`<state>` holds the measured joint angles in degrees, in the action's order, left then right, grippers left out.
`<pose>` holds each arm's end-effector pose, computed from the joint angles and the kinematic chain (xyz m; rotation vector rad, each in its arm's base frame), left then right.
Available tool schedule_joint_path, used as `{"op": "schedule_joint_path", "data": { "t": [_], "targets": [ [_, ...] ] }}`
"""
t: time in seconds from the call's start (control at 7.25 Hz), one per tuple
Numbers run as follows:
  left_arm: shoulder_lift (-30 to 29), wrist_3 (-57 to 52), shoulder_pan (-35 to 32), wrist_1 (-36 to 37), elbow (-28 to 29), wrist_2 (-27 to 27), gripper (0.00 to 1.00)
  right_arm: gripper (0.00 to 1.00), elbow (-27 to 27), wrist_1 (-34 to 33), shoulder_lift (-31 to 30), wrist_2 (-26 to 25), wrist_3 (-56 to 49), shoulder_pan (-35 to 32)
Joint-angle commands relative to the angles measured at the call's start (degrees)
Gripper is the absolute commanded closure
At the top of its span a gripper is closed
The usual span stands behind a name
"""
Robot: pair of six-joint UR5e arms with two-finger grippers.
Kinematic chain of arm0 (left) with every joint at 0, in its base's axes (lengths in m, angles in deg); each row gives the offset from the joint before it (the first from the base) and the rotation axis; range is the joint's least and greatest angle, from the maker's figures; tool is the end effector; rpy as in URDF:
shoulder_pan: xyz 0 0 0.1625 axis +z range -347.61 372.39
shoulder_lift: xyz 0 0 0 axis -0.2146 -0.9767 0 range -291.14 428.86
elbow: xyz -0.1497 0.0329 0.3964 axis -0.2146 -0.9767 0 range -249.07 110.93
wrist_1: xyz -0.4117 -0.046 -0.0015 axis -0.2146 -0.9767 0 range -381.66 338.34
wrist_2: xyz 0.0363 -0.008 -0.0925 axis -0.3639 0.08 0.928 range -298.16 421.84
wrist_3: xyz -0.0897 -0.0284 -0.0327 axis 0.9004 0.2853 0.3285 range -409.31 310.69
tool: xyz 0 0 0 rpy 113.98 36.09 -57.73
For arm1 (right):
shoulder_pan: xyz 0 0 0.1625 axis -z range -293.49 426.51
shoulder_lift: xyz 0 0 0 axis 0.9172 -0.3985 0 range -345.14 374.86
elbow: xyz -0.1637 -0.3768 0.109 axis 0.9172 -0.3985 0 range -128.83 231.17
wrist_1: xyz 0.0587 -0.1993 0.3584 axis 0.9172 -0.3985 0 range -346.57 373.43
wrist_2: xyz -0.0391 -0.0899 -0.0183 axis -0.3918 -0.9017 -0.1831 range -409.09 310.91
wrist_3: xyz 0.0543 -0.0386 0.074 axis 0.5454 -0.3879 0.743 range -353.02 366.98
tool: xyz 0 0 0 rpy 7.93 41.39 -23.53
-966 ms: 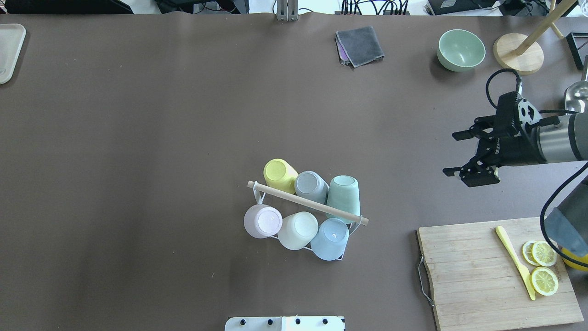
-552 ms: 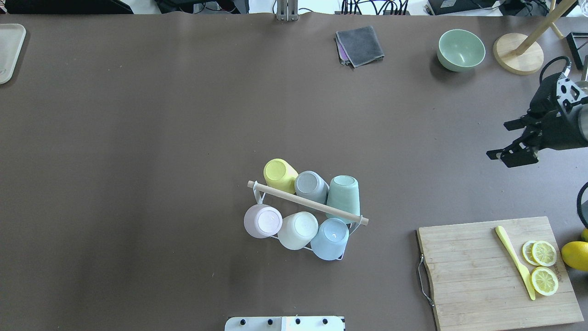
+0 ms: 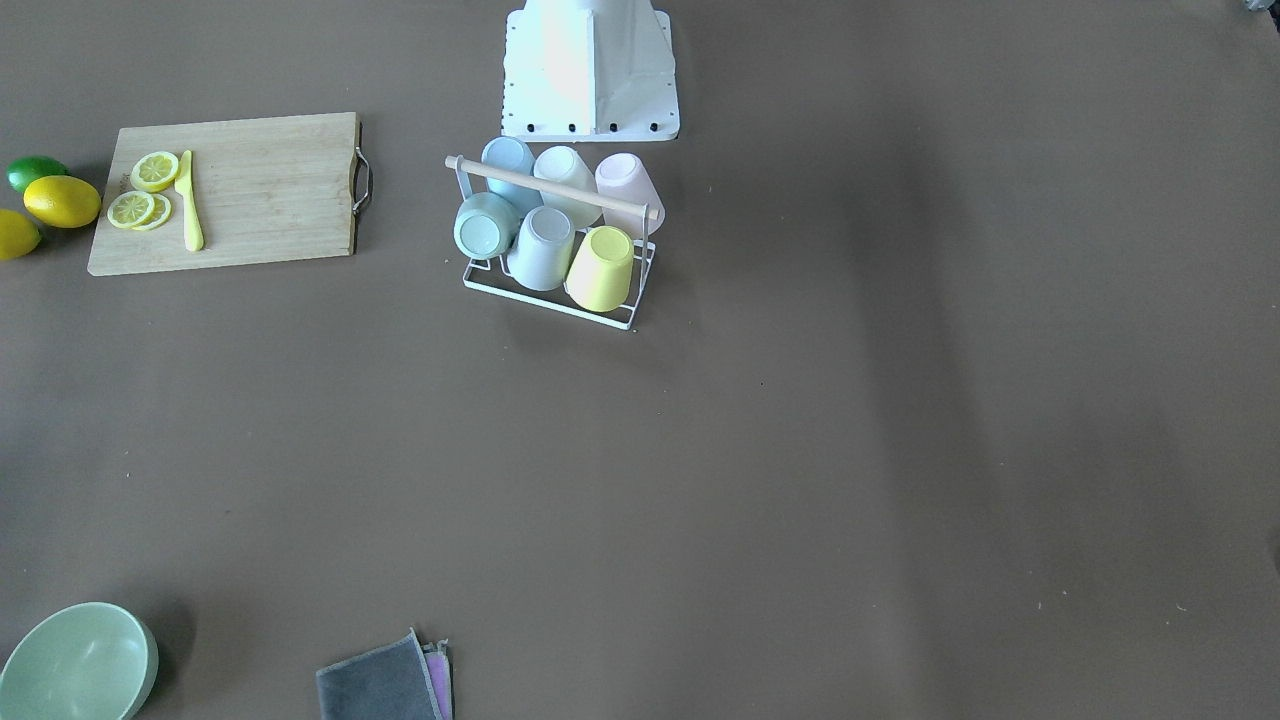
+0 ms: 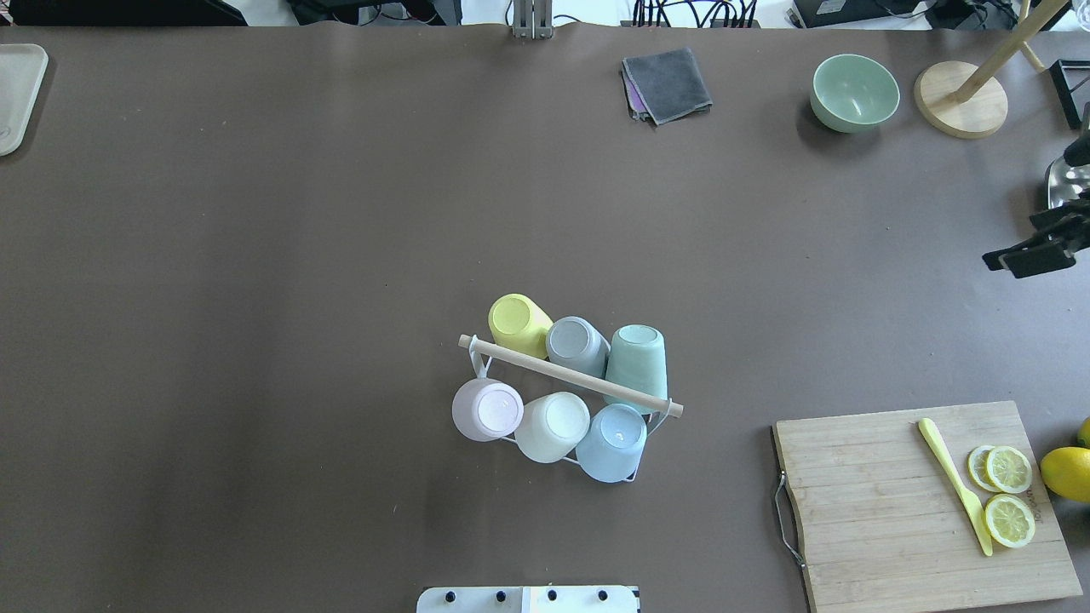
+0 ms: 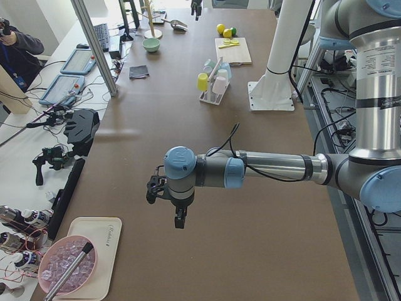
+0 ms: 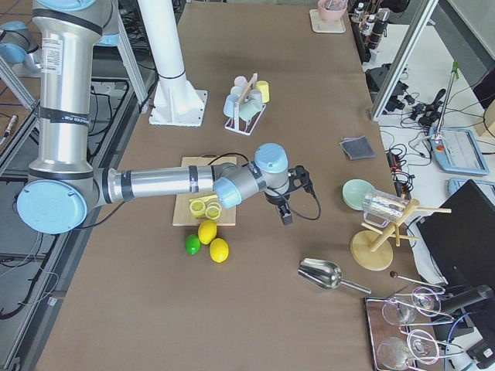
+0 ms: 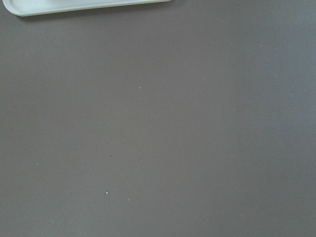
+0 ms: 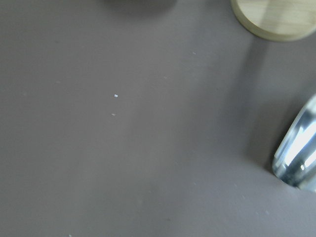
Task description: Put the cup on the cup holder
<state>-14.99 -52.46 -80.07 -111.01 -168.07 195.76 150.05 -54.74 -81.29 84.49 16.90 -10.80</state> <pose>-0.0834 -0.4454 0.6335 0.0738 0.7637 0.0260 -0.0395 -0.4697 0.5904 0.2535 -0.8149 -0.2084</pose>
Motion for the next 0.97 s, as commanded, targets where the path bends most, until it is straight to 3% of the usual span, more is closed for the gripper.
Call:
{"op": "schedule_joint_path", "data": {
  "t": [0.0,0.14,0.41,0.83],
  "targets": [
    [0.0,0.0,0.0,0.0,0.1,-0.1,0.01,0.0,-4.9,-13.4,0.0,5.4,-0.6,-8.3],
    [0.0,0.1,0.0,0.0,0.2,0.0,0.01,0.0,-7.2,-16.4,0.1,5.5,-4.1,-11.2],
    [0.0,0.2,0.0,0.0,0.2,0.0,0.02,0.0,-8.0,-32.0,3.0,6.1,-7.4,-13.0],
    [-0.1,0.1,0.0,-0.1,0.6,-0.1,0.02,0.0,-9.8,-35.2,7.4,4.4,-13.5,-12.4]
  ]
}}
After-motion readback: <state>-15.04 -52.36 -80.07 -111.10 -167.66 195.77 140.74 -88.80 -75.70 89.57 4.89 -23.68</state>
